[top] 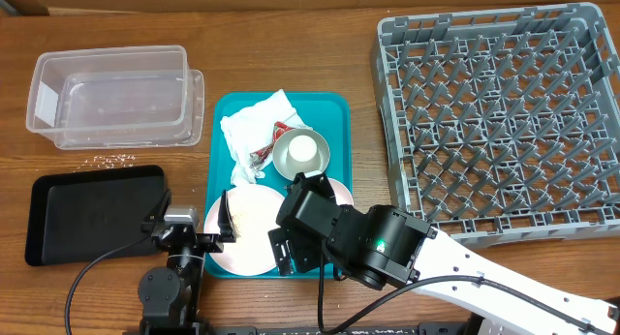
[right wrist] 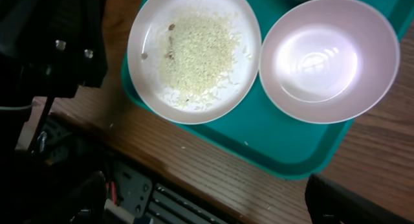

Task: Sort waste into correct bins and load items into the dishwasher

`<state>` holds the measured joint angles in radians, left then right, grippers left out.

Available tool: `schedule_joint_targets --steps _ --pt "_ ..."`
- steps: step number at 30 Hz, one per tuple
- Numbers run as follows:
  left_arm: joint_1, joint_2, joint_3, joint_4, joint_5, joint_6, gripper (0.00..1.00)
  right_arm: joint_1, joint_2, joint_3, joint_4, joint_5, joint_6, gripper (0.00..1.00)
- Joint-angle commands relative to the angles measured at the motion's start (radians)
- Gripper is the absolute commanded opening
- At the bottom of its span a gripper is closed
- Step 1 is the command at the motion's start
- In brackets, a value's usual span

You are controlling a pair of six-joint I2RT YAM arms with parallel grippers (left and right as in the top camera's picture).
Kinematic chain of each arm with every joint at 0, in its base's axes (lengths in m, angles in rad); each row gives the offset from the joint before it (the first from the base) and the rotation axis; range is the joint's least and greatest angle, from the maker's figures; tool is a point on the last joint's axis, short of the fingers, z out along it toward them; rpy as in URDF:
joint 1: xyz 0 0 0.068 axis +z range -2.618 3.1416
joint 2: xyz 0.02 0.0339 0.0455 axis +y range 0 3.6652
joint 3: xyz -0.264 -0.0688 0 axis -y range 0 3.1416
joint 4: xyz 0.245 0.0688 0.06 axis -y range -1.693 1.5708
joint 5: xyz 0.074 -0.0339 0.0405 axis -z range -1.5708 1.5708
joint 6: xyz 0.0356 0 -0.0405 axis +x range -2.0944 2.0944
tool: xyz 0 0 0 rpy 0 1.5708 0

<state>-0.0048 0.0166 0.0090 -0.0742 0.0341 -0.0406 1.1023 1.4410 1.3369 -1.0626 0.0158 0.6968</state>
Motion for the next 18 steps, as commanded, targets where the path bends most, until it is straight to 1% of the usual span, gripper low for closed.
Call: schedule_joint_targets --steps 1,9,18 --pt "0.004 -0.011 -0.004 -0.001 0.007 0.026 1.00 0.005 -0.001 0.026 0.011 -0.078 0.008 1.00" --pt "0.004 -0.011 -0.004 -0.001 0.007 0.026 1.00 0.005 0.000 0.026 0.096 -0.077 0.008 1.00" --pt "0.004 -0.011 -0.004 -0.001 0.007 0.026 1.00 0.003 0.000 0.026 0.100 -0.049 0.008 1.00"
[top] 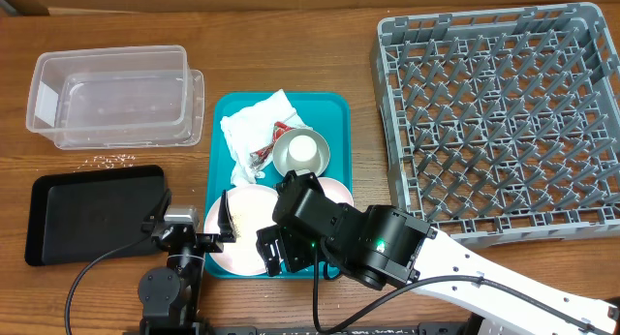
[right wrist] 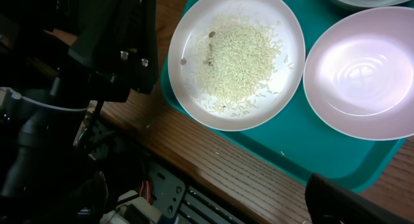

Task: Sort waste into correct bins and load items into the dishwasher

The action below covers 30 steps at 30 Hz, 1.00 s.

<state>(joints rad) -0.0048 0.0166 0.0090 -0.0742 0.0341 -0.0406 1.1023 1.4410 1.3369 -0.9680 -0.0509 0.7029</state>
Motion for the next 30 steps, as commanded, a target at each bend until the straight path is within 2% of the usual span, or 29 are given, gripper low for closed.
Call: schedule_joint_targets --steps 1,30 --pt "0.004 -0.011 -0.004 -0.001 0.007 0.026 1.00 0.003 0.000 0.026 0.006 0.023 0.002 1.00" --pt "0.004 -0.011 -0.004 -0.001 0.007 0.026 1.00 0.003 0.000 0.026 0.047 0.079 0.002 1.00"
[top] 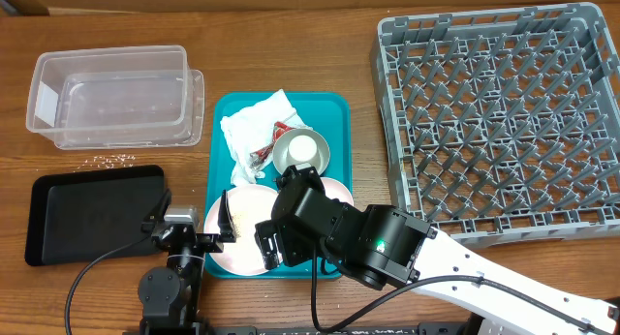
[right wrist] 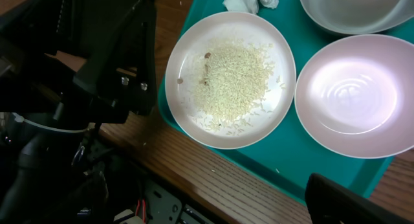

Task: Sort waste into correct bins and load items into the dishwasher

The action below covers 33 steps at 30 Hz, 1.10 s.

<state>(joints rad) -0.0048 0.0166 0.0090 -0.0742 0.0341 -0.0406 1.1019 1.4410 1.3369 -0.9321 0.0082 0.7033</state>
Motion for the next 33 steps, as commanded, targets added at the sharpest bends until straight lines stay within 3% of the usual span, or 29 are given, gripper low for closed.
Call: schedule_joint_targets --steps 1,33 --pt "0.004 -0.011 -0.004 -0.001 0.007 0.026 1.00 0.003 0.000 0.026 0.012 0.021 0.001 1.00" --pt "0.004 -0.011 -0.004 -0.001 0.007 0.026 1.00 0.003 0.022 0.026 0.014 0.020 0.001 1.00"
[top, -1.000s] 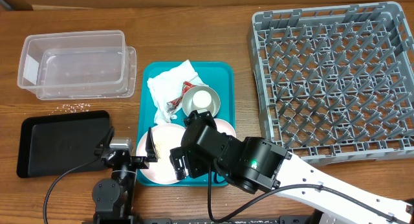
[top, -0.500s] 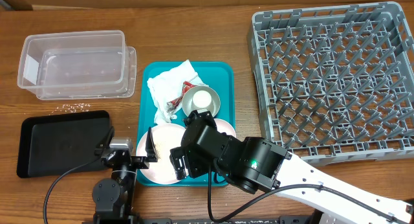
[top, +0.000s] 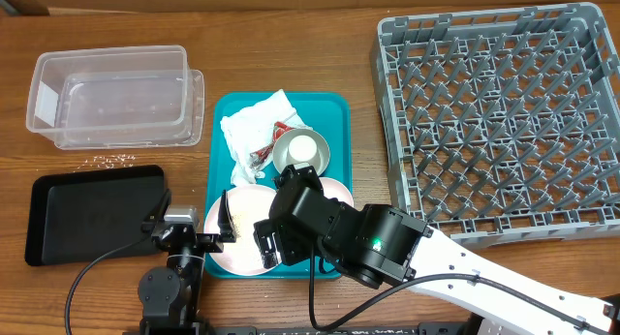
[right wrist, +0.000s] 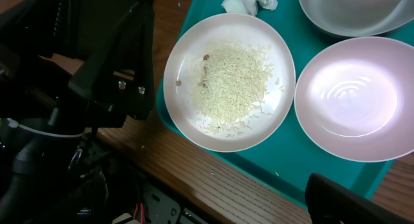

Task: Sort waste into correct bins and load items into the dishwasher

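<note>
A white plate of rice [right wrist: 229,81] lies at the front left of the teal tray [right wrist: 284,153]. An empty pink plate [right wrist: 352,98] sits to its right, a grey bowl [right wrist: 352,10] behind that. A crumpled napkin [top: 254,127] and a red wrapper [top: 281,132] lie at the tray's back. My right gripper [top: 266,243] hovers open over the tray's front edge, just in front of the rice plate, holding nothing. One of its fingers [right wrist: 343,201] shows at the lower right. My left gripper [top: 227,211] rests beside the rice plate's left rim, fingers together.
The grey dish rack [top: 504,112] fills the right side. A clear plastic container [top: 111,93] stands at the back left, with a black tray [top: 92,214] in front of it. Some spilled grains [top: 111,161] lie between them. The parked left arm [right wrist: 110,62] crowds the plate's left.
My right gripper has edged slightly to the left over the tray's front. It is still open and empty. The plates, bowl and left arm have not moved.
My open right gripper first hung over the tray's front between the two plates. Then it was further left, with the rice plate nearer the middle of its view. Since then it has held above the rice plate's front rim. Nothing has been grasped.
</note>
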`<state>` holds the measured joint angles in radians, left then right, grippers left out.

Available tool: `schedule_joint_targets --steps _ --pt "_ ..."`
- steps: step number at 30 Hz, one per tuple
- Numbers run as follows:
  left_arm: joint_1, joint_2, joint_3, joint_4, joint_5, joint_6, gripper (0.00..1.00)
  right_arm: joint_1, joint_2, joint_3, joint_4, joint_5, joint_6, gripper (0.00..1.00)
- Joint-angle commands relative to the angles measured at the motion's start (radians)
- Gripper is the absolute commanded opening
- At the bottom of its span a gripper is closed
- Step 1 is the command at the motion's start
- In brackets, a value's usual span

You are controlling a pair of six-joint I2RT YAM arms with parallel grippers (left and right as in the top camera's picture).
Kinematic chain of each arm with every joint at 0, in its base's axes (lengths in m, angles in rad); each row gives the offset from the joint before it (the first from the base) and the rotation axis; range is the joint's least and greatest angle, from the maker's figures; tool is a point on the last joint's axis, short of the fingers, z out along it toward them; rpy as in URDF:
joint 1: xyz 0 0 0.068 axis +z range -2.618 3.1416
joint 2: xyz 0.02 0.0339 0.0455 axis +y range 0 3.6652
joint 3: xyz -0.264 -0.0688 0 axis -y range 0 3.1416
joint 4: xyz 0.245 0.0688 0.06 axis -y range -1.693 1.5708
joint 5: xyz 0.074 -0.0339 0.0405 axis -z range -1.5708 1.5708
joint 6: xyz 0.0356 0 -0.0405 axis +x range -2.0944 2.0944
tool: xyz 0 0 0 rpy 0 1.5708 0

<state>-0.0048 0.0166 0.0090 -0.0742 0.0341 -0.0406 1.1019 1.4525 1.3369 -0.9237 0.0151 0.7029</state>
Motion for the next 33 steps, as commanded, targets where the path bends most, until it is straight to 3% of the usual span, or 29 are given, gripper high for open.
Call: schedule_joint_targets --steps 1,20,24,29,33 --pt "0.004 -0.011 -0.004 -0.001 0.007 0.026 1.00 0.003 0.013 0.026 0.003 0.013 0.002 1.00" --pt "0.005 -0.011 -0.004 -0.001 0.007 0.026 1.00 0.003 0.028 0.026 0.073 -0.082 0.005 1.00" --pt "0.004 -0.011 -0.004 -0.001 0.007 0.026 1.00 0.004 0.029 0.026 0.070 -0.092 0.008 0.95" --pt "0.004 -0.011 -0.004 0.000 0.007 0.026 1.00 0.004 0.032 0.026 0.002 -0.026 0.014 0.93" --pt "0.004 -0.011 -0.004 -0.001 0.007 0.026 1.00 0.004 0.041 0.026 -0.087 0.131 0.099 0.93"
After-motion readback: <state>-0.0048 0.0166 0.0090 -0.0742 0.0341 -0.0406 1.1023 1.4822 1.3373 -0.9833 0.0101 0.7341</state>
